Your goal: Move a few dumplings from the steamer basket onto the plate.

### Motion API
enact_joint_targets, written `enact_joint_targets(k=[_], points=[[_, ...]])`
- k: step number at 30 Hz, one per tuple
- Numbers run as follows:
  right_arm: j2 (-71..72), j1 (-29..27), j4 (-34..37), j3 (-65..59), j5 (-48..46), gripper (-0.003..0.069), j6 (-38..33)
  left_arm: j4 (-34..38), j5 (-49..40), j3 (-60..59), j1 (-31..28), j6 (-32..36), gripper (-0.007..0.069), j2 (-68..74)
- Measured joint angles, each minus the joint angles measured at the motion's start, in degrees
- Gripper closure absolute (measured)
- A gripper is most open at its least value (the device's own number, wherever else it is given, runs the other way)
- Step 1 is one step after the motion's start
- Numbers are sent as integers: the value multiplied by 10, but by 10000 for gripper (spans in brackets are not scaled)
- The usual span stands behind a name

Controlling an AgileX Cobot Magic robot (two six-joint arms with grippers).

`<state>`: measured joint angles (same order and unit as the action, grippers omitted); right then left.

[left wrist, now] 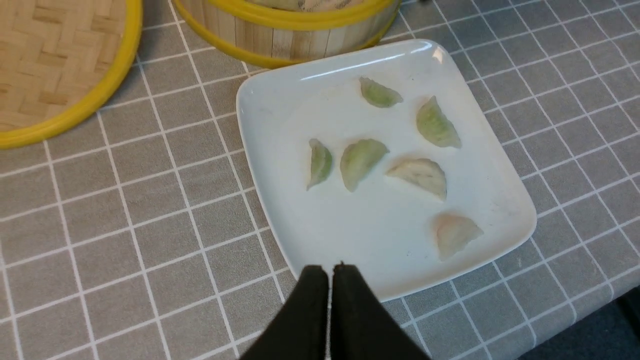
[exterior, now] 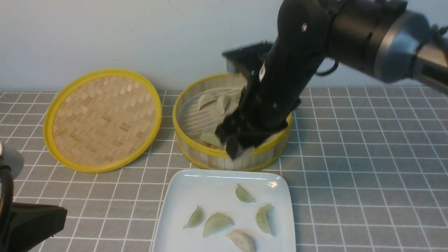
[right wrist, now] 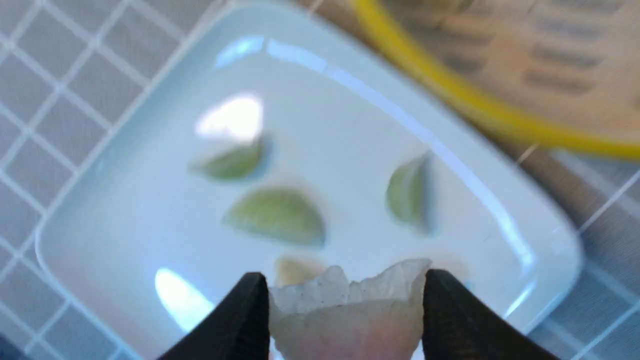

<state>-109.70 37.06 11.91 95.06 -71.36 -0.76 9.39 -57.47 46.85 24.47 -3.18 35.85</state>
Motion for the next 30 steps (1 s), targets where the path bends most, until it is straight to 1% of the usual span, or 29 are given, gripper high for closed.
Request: enact_joint_targets(k=[2, 5, 8, 9, 10, 11, 12, 13, 14, 16, 18, 19, 20, 21, 22, 23, 24, 25, 26, 27, 28, 29, 30], points=[[0, 23, 0, -44, 0, 302, -11, -4, 7, 0, 0, 0, 629, 0], [-7, 40, 3, -86, 13, 302, -27, -7, 10, 0, 0, 0, 629, 0], [-14, 40, 2, -92, 40, 286, -29, -7, 10, 0, 0, 1, 629, 0], [-20, 40, -1, -92, 58, 242, -29, -7, 10, 0, 0, 1, 629, 0], [-20, 40, -2, -92, 62, 228, -28, -7, 10, 0, 0, 2, 629, 0], [-22, 40, -3, -92, 70, 144, -24, -7, 10, 0, 0, 2, 629, 0], [-22, 40, -5, -91, 70, 120, -22, -6, 10, 0, 0, 2, 629, 0], [-22, 40, -10, -89, 67, 75, -21, -6, 10, 0, 0, 2, 629, 0], [-22, 40, -10, -89, 66, 68, -20, -5, 10, 0, 0, 2, 629, 0], [-22, 40, -40, -67, 41, 13, -11, -5, 10, 0, 0, 2, 629, 0], [-21, 40, -51, -57, 29, 8, -6, -5, 9, 0, 0, 2, 629, 0], [-13, 40, -63, -43, 20, 22, 0, -5, 5, 0, 0, 2, 629, 0], [-2, 40, -72, -30, 15, 50, 3, -3, 1, 0, 0, 2, 629, 0], [1, 40, -72, -30, 15, 56, 4, -3, 1, 0, 0, 2, 629, 0], [24, 40, -78, -20, 13, 109, 8, -3, -4, -1, 0, 2, 629, 0], [37, 40, -79, -19, 13, 137, 11, -3, -5, -2, 0, 2, 629, 0], [79, 40, -85, -17, 12, 221, 19, -3, -6, -4, 0, 2, 629, 0], [90, 40, -85, -16, 11, 244, 21, -3, -6, -5, 0, 2, 629, 0], [120, 40, -88, -16, 9, 304, 26, -3, -8, -5, 0, 2, 629, 0], [173, 40, -90, -15, 6, 404, 34, -2, -8, -8, 0, 2, 629, 0], [173, 40, -91, -15, 6, 404, 34, -1, -8, -9, 0, 2, 629, 0], [234, 40, -95, -12, 3, 516, 38, 2, -8, -14, 0, 2, 629, 0], [241, 40, -96, -12, 2, 528, 39, 3, -8, -15, 0, 2, 629, 0]])
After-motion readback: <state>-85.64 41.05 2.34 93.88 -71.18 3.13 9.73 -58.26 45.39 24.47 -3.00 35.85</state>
